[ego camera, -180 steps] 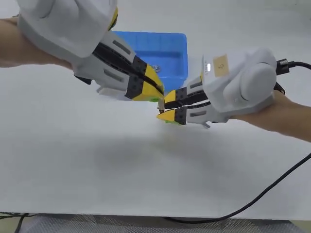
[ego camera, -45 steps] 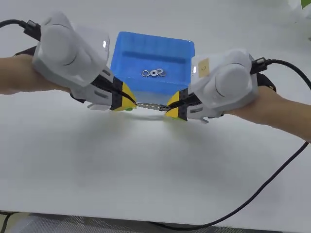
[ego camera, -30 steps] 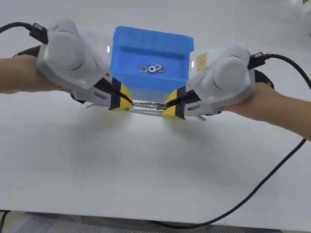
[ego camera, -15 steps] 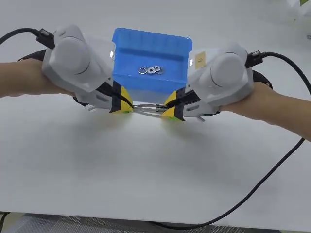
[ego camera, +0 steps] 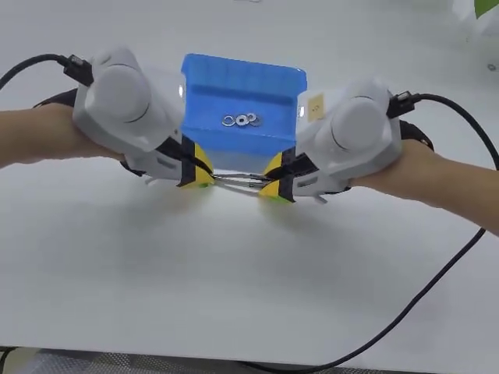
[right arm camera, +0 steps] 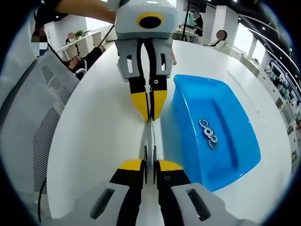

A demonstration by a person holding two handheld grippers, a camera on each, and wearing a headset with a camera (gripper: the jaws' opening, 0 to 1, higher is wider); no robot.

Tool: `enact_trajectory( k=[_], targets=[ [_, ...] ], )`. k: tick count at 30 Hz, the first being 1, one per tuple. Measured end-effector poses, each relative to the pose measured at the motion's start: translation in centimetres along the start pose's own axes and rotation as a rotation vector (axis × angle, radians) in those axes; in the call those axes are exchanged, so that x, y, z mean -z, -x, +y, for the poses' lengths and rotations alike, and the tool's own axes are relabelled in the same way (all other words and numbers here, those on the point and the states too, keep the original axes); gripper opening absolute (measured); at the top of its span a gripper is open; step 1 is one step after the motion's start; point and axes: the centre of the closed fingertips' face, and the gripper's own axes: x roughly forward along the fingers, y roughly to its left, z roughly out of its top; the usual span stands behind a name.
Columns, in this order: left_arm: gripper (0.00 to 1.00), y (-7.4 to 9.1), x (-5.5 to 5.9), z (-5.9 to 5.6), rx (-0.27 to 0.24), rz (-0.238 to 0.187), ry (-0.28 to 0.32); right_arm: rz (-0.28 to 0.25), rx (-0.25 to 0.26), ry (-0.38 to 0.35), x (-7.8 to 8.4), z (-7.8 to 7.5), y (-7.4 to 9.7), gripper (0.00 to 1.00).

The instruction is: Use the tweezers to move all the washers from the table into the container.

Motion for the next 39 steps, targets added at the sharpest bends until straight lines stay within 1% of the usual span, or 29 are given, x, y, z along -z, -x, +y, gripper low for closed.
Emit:
enact_trajectory(
  k=[7, 10, 11, 13, 16, 19, 20, 21, 23, 25, 26, 27, 28, 29, 30, 31, 32, 33, 35, 36, 37, 38, 39],
  targets=[
    [0.07, -0.1, 0.0, -0.1, 0.004, 0.002, 0.0, 0.016, 0.011, 0.011, 0.2, -0.1, -0.1, 0.12],
    [0.07, 0.0, 0.0, 0.0, 0.004, -0.001, 0.008, 0.016, 0.009, 0.003, 0.3, -0.1, -0.1, 0.13],
    [0.08, 0.0, -0.1, 0.0, 0.004, -0.004, 0.013, 0.015, 0.009, -0.001, 0.3, -0.1, -0.1, 0.13],
    [0.09, 0.3, -0.5, 0.3, -0.008, -0.027, 0.039, 0.013, 0.008, -0.005, 0.3, -0.1, -0.1, 0.14],
    [0.11, 0.7, -0.8, 0.5, -0.014, -0.046, 0.08, 0.009, 0.016, -0.017, 0.3, -0.1, -0.1, 0.15],
    [0.12, 1.0, -0.7, 0.5, -0.021, -0.044, 0.085, 0.006, 0.029, -0.036, 0.4, -0.2, -0.1, 0.18],
    [0.13, 1.1, -0.7, 0.4, -0.023, -0.044, 0.086, 0.005, 0.036, -0.029, 0.4, -0.2, 0.0, 0.19],
    [0.13, 1.4, -0.6, 0.2, -0.024, -0.046, 0.095, 0.003, 0.045, -0.023, 0.5, -0.3, 0.2, 0.19],
    [0.15, 1.8, -0.7, 0.0, -0.029, -0.054, 0.104, -0.006, 0.057, -0.033, 0.4, -0.4, 0.6, 0.19],
    [0.19, 2.3, -1.0, -0.7, -0.019, -0.084, 0.149, -0.061, 0.081, -0.061, -0.2, -0.6, 1.4, 0.19],
    [0.21, 2.7, -1.3, -1.2, -0.009, -0.108, 0.174, -0.101, 0.094, -0.082, -0.7, -0.5, 2.0, 0.2],
    [0.23, 3.0, -1.5, -1.5, -0.013, -0.126, 0.178, -0.13, 0.102, -0.094, -1.0, -0.4, 2.5, 0.2],
    [0.25, 3.4, -1.8, -1.9, -0.014, -0.152, 0.187, -0.17, 0.119, -0.108, -1.3, -0.4, 3.2, 0.21],
    [0.28, 3.8, -2.2, -2.6, -0.004, -0.186, 0.21, -0.196, 0.131, -0.106, -1.6, -0.3, 3.7, 0.23],
    [0.3, 4.2, -2.4, -3.1, 0.003, -0.208, 0.23, -0.219, 0.14, -0.096, -1.8, -0.1, 4.3, 0.24],
    [0.33, 4.7, -2.5, -3.6, -0.001, -0.228, 0.235, -0.247, 0.145, -0.079, -2.1, 0.5, 4.9, 0.26],
    [0.36, 5.0, -2.5, -4.1, 0.002, -0.236, 0.241, -0.271, 0.144, -0.074, -2.3, 0.9, 5.4, 0.28],
    [0.39, 5.4, -2.5, -4.7, -0.004, -0.247, 0.247, -0.303, 0.153, -0.079, -2.6, 1.4, 6.0, 0.29],
    [0.5, 6.0, -2.7, -5.5, -0.009, -0.267, 0.248, -0.352, 0.178, -0.082, -3.2, 1.9, 7.1, 0.32],
    [0.55, 6.4, -2.7, -6.0, -0.016, -0.275, 0.248, -0.388, 0.196, -0.09, -3.6, 2.3, 7.9, 0.34],
    [0.61, 6.7, -2.7, -6.3, -0.022, -0.281, 0.244, -0.411, 0.207, -0.099, -3.8, 2.4, 8.4, 0.36],
    [0.66, 7.2, -2.8, -6.6, -0.033, -0.287, 0.235, -0.442, 0.22, -0.114, -4.0, 2.6, 9.1, 0.41],
    [0.71, 7.6, -3.0, -6.6, -0.049, -0.299, 0.22, -0.459, 0.232, -0.124, -4.1, 2.6, 9.6, 0.45]
  ],
)
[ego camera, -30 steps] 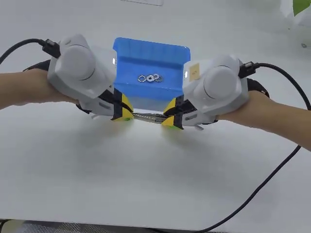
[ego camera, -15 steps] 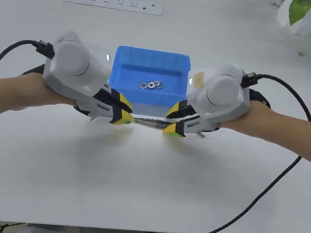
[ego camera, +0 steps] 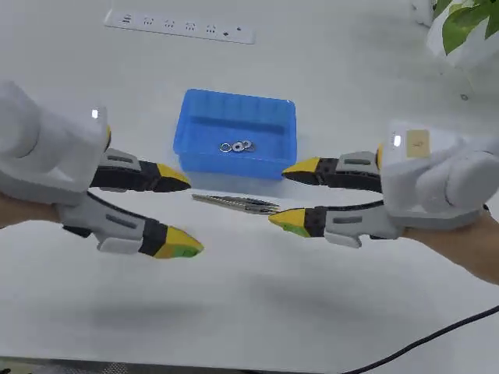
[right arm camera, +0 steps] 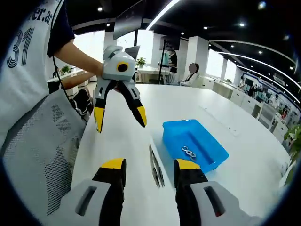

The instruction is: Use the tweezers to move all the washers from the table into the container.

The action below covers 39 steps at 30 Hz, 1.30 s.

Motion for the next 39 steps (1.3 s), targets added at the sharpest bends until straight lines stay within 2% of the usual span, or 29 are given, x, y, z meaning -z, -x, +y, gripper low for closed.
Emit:
enact_trajectory(
  k=[3, 6, 8, 10, 14, 17, 20, 22, 25, 29, 31, 34, 39],
  targets=[
    [0.79, 1.2, -0.9, -0.3, -0.035, -0.031, -0.016, -0.008, 0.037, -0.01, -0.4, -0.1, 1.1, 0.55],
    [0.91, 2.3, -2.6, -0.1, -0.097, -0.085, -0.049, -0.014, 0.066, -0.005, -0.7, -0.1, 2.0, 0.6],
    [1.0, 2.7, -3.4, -0.2, -0.127, -0.11, -0.043, -0.026, 0.078, -0.015, -1.0, 0.1, 2.2, 0.71],
    [0.99, 3.3, -4.0, -0.7, -0.124, -0.117, -0.051, -0.038, 0.083, -0.008, -1.3, 0.4, 2.4, 0.82],
    [1.0, 3.9, -4.8, -2.0, -0.099, -0.107, -0.066, -0.03, 0.037, 0.019, -1.7, 2.2, 2.6, 0.91],
    [1.0, 4.2, -5.2, -2.8, -0.087, -0.101, -0.063, -0.021, 0.022, 0.045, -1.8, 3.1, 2.9, 1.0],
    [1.0, 4.6, -6.2, -3.4, -0.074, -0.148, 0.056, -0.018, 0.013, 0.03, -1.8, 3.3, 3.0, 1.0],
    [1.0, 4.9, -6.6, -3.2, -0.089, -0.16, 0.024, -0.023, 0.021, 0.032, -2.0, 3.3, 3.3, 1.0],
    [1.0, 5.2, -6.9, -3.0, -0.113, -0.15, 0.003, -0.026, 0.035, 0.027, -2.1, 3.1, 3.7, 1.0],
    [1.0, 5.5, -7.3, -2.9, -0.124, -0.148, 0.008, -0.022, 0.052, 0.031, -2.2, 3.0, 4.1, 1.0],
    [1.0, 5.7, -7.4, -2.9, -0.121, -0.152, 0.036, -0.026, 0.062, 0.032, -2.4, 2.9, 4.2, 1.0],
    [0.99, 5.9, -7.8, -3.0, -0.119, -0.175, 0.048, -0.029, 0.08, 0.049, -2.6, 2.8, 4.5, 1.0],
    [0.89, 5.9, -7.5, -3.0, -0.118, -0.142, 0.045, -0.03, 0.092, 0.037, -2.8, 2.6, 4.9, 1.0]
  ],
)
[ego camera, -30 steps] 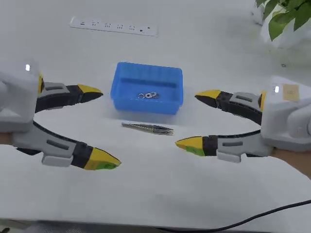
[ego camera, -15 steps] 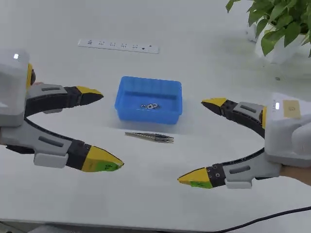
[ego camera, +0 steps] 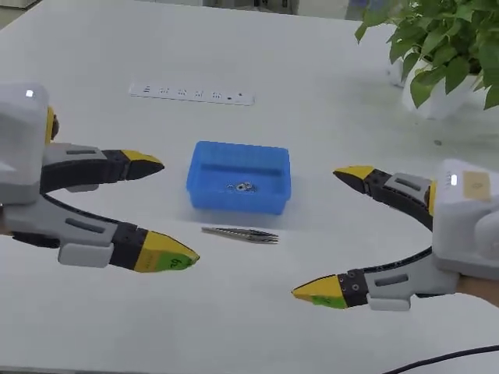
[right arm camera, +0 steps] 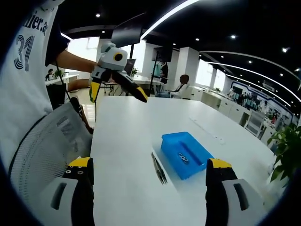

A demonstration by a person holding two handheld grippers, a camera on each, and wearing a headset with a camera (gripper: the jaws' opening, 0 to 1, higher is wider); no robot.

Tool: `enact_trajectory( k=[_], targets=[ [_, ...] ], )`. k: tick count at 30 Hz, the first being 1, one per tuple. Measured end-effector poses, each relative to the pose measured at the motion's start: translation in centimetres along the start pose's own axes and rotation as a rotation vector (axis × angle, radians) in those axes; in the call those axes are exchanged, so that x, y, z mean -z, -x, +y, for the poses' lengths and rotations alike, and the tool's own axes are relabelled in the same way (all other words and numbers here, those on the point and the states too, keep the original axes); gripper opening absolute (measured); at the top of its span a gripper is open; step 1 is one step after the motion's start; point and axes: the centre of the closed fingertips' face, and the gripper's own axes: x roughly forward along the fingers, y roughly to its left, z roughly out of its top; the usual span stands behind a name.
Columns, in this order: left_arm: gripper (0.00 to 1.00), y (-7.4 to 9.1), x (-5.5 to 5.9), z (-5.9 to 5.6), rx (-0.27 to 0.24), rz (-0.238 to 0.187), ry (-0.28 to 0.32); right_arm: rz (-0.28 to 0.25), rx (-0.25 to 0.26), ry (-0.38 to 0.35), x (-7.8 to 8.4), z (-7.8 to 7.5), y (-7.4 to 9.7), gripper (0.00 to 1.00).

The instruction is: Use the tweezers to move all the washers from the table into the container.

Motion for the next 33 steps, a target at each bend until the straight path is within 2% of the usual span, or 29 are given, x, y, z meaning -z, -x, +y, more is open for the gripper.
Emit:
enact_trajectory(
  k=[3, 7, 14, 22, 25, 30, 33],
  targets=[
    [0.9, -0.01, -0.21, 0.0, 0.011, -0.004, 0.003, 0.002, 0.005, -0.002, -0.04, -0.06, 0.11, 1.0],
    [0.84, -0.02, 0.22, 0.06, 0.019, 0.032, -0.009, 0.008, 0.007, -0.008, -0.02, -0.01, 0.24, 1.0],
    [0.74, 0.1, 0.19, -0.22, 0.038, 0.039, 0.008, 0.01, 0.014, -0.018, -0.09, -0.09, 0.47, 0.99],
    [0.76, 0.37, 0.36, 0.02, 0.026, 0.044, -0.003, 0.013, 0.019, -0.021, -0.19, 0.09, 0.57, 0.99],
    [0.83, 0.37, 0.54, 0.08, 0.021, 0.049, 0.004, 0.018, 0.022, -0.021, -0.18, 0.22, 0.61, 0.99],
    [0.82, 0.45, 0.61, -0.08, 0.019, 0.068, -0.016, 0.025, 0.02, -0.018, -0.31, 0.58, 0.57, 0.98],
    [0.82, 0.45, 0.32, -0.1, 0.019, 0.064, -0.02, 0.024, 0.022, -0.018, -0.46, 0.71, 0.53, 0.98]
  ],
)
